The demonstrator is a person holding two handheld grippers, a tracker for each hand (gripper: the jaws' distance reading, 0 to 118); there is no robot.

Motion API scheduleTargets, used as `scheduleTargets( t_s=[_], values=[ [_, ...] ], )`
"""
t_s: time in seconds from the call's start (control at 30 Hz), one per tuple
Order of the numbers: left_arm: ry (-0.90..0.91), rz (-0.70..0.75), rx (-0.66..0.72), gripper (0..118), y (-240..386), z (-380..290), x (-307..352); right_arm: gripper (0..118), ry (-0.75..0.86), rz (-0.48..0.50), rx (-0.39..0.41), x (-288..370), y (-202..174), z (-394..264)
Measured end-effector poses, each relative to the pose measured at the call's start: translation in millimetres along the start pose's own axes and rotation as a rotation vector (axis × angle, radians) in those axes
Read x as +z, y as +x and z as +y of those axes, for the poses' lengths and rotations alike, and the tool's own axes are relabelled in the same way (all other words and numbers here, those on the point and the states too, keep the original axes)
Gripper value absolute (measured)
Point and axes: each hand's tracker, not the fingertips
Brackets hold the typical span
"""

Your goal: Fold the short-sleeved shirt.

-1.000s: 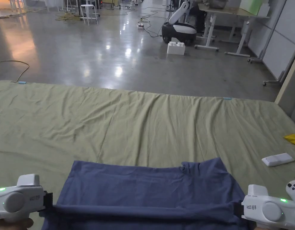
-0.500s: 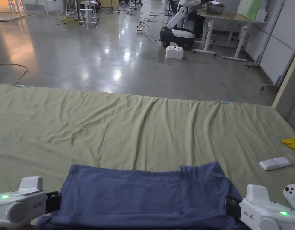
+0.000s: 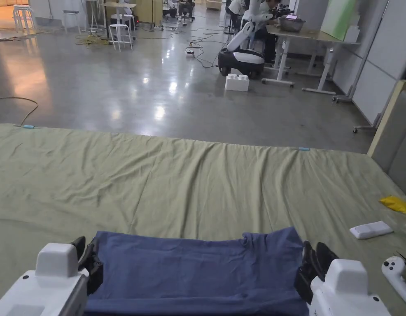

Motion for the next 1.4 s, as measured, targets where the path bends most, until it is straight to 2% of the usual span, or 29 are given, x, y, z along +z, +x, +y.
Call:
scheduleTargets(
  t_s=[0.07,0.1,0.2,0.37,0.57,0.7,0.77,0.8,0.83,0.87,0.9,1.1,1.13,1.23,1.3,1.4],
  values=[
    [0.029,0.019,-0.026,6,8,-4,15,8,0.06,-0.021,0.028,14,-7,4],
    [0.049,0.018,-0.021,6,9,-6,22,3,0.079,-0.027,0.023,20,-9,5],
    [0.131,0.032,-0.053,6,18,-6,50,2,0.116,-0.032,0.008,32,-16,6],
    [0.097,0.037,-0.044,6,9,-14,60,2,0.152,-0.024,0.027,41,-21,7],
    [-0.175,0.056,0.058,6,-30,-37,38,2,0.106,-0.007,0.019,40,-19,-1],
    [-0.404,0.046,0.099,8,-70,-67,-11,2,0.067,-0.003,0.026,38,-16,-9],
    [-0.538,0.048,0.123,28,-70,-69,-26,2,0.051,-0.004,0.036,38,-14,-13],
    [-0.573,0.046,0.146,44,-72,-74,-33,2,0.046,-0.004,0.038,38,-13,-14],
    [-0.626,0.046,0.159,68,-74,-79,-44,2,0.038,-0.004,0.04,38,-12,-16],
    [-0.672,0.049,0.175,78,-77,-83,-52,2,0.032,-0.005,0.041,38,-11,-17],
    [-0.703,0.056,0.18,80,-78,-88,-59,2,0.024,-0.006,0.045,38,-10,-19],
    [-0.861,0.061,0.079,81,-63,-118,-85,2,-0.026,-0.025,0.051,38,-1,-28],
    [-0.816,0.066,0.084,80,-64,-116,-82,2,-0.031,-0.028,0.05,38,1,-30],
    [-0.829,0.092,0.068,78,-54,-112,-80,2,-0.056,-0.038,0.049,38,6,-36],
    [-0.826,0.083,0.068,66,-48,-107,-74,2,-0.078,-0.046,0.044,36,11,-42],
    [-0.811,0.024,-0.009,24,-42,-113,-78,2,-0.145,-0.076,0.027,29,22,-53]
  ],
)
